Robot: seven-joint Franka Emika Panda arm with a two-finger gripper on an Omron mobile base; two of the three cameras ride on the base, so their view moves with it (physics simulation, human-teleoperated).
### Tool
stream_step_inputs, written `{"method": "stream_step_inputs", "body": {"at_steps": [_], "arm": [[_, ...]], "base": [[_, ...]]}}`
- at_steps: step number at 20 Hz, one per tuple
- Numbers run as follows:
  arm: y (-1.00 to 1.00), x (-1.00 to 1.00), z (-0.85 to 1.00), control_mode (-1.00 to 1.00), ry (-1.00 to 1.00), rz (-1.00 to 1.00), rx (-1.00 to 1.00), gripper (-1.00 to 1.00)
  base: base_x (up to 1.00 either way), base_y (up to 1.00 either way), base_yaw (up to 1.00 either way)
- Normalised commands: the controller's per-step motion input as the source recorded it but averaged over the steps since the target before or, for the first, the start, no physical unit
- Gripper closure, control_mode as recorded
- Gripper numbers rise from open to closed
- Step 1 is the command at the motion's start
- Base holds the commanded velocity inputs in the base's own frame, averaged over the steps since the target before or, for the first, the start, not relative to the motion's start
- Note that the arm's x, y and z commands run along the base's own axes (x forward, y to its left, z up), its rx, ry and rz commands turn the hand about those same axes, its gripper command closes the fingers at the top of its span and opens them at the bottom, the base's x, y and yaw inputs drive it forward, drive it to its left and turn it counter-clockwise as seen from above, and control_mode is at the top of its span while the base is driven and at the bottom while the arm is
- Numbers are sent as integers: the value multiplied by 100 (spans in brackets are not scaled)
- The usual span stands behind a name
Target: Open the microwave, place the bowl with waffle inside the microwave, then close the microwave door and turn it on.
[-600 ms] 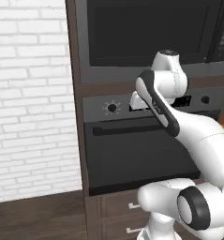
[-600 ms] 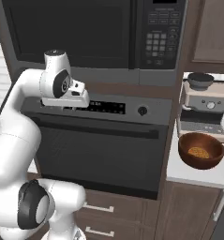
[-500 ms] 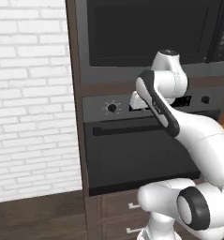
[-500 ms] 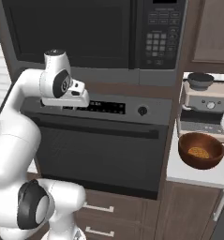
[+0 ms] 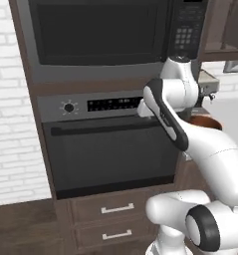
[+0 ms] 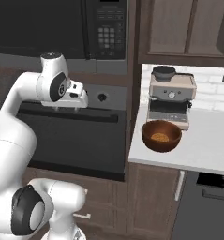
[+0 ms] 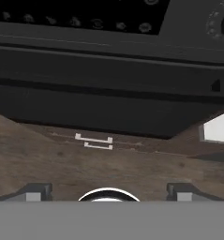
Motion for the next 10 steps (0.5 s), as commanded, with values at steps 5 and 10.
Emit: {"method": "stream_step_inputs", "body": {"at_steps": [5,10], "arm": [[0,0,0,100,0,0,0,-100],[0,0,0,100,0,0,0,-100]], "base": [[-9,-97,26],[20,-38,28]]}}
